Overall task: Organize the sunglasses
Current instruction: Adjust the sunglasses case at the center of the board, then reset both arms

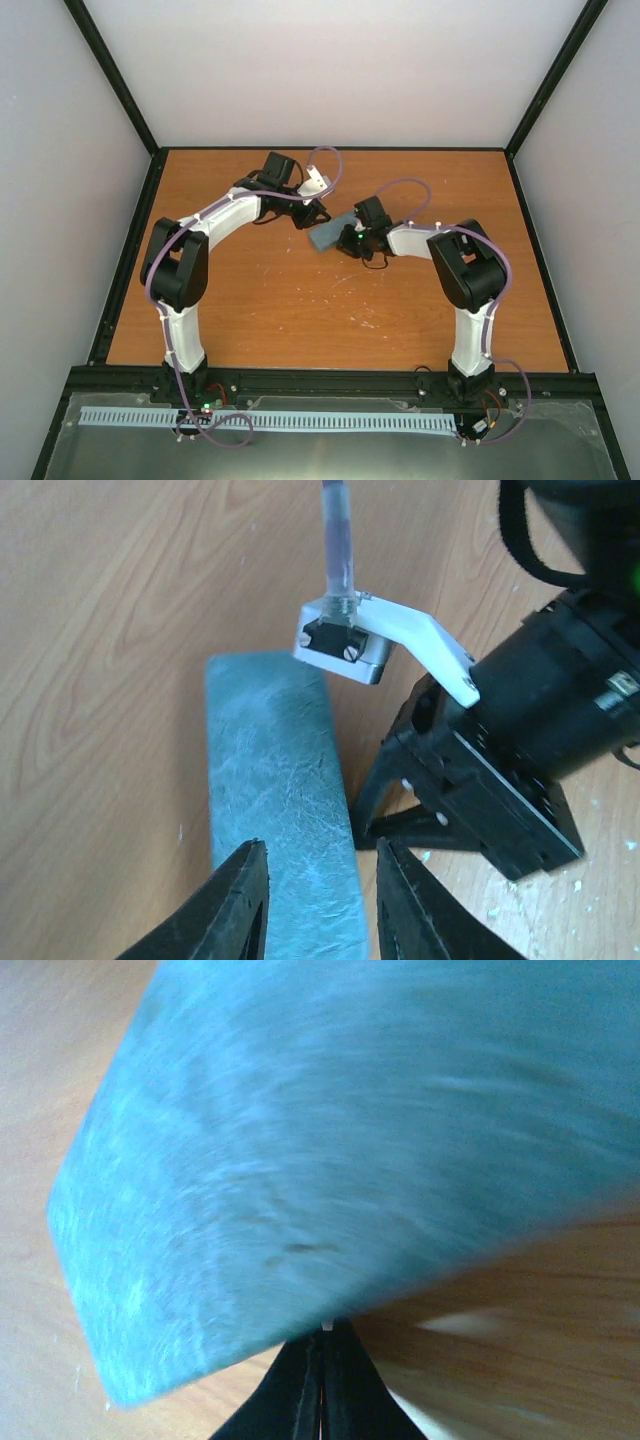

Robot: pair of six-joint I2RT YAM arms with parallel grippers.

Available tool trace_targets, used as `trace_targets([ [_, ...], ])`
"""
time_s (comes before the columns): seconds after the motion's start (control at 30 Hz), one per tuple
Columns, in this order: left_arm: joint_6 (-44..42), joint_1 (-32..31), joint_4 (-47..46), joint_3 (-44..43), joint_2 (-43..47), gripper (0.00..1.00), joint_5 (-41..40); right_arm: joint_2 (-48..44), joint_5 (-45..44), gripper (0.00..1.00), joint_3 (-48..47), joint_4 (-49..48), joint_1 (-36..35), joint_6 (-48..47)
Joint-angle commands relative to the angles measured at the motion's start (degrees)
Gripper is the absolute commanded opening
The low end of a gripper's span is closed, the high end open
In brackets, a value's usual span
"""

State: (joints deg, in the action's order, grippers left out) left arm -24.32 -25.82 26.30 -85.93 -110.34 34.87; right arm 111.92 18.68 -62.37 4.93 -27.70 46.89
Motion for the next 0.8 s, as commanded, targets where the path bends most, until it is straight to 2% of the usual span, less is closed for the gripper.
trace_targets([
  [0.0,0.60,0.65,-0.84,0.98,0.92,0.32,-2.00,4.76,3.63,0.03,-3.12,1.23,-3.40,-2.94],
  [0.13,1.61,1.44,-1.02,0.68,1.53,0.32,-2.17,3.21,5.47,0.03,-5.83,5.87,-3.50,-6.41],
  [0.23,1.32,2.23,-1.04,0.35,2.88,0.33,-1.90,-7.19,1.25,0.03,0.02,7.59,-2.73,-7.98],
  [0.3,1.25,3.15,-0.66,0.09,3.45,0.38,-0.97,-16.04,-3.23,0.03,5.44,8.77,-1.24,-7.74],
  [0.4,1.20,4.64,1.55,-0.77,2.70,0.40,-0.29,-27.22,-10.37,0.13,10.19,12.99,2.96,-6.18],
  [0.5,3.95,7.57,2.95,-1.33,1.35,0.41,2.74,-33.89,-13.88,0.17,12.93,17.03,10.09,-6.79],
  [0.63,8.59,11.42,4.42,-2.26,-0.74,0.41,6.38,-34.90,-17.15,0.18,13.39,18.99,13.59,-10.27],
  [0.77,7.59,11.67,4.81,-1.06,-0.79,0.41,5.50,-29.16,-18.47,0.13,9.50,23.05,13.72,-11.34],
])
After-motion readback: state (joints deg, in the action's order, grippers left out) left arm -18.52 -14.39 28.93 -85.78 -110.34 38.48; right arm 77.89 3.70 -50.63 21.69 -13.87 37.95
